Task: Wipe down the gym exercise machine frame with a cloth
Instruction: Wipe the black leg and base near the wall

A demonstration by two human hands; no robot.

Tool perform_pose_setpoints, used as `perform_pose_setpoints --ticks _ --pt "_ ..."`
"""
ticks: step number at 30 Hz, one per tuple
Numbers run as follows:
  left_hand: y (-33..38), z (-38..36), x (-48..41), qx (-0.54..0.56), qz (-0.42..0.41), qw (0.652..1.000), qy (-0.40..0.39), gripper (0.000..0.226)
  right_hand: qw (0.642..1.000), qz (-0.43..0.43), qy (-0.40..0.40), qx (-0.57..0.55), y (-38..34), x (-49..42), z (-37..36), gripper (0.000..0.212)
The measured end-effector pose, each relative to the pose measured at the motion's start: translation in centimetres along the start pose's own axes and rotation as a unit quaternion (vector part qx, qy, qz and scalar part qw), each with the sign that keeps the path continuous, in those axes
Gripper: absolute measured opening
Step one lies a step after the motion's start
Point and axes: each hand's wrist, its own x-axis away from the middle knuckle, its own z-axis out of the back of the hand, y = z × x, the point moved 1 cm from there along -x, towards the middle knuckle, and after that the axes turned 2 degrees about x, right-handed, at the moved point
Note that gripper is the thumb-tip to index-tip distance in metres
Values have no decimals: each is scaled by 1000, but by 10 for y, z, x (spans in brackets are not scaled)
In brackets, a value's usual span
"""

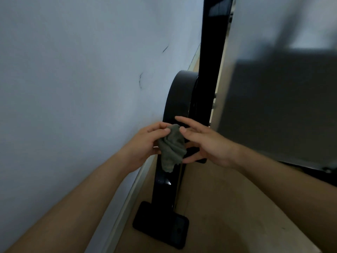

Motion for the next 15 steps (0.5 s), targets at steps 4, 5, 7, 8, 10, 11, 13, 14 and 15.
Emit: perform_pose_setpoints --ticks 4,5,7,8,10,11,13,14,15 --pt "6 -19 -5 7 -30 999 20 25 1000 -2 -7 18 3 5 15 30" --pt "7 -22 -7 17 -40 999 32 25 1000 -13 11 19 4 4 18 25" --pt "6 -27 -10 3 -63 996 69 24 998 -51 45 6 3 3 23 15" --pt "3 -26 -12 -45 -86 990 99 25 995 -71 70 -7 2 2 28 13" --pt "-5 -18 -15 -205 -162 952 158 33 984 -87 149 -37 -2 1 40 15" --pt "-9 -12 -16 -290 -203 920 168 40 976 -80 196 -48 -3 1 46 15" --pt "-21 -3 -18 -423 -260 856 145 59 958 -52 274 -69 -2 0 55 12" --pt "-28 0 -19 -472 -266 831 126 67 949 -39 302 -80 0 -2 57 13" --pt "-34 3 -20 -509 -264 812 109 74 944 -29 318 -88 3 -6 58 14"
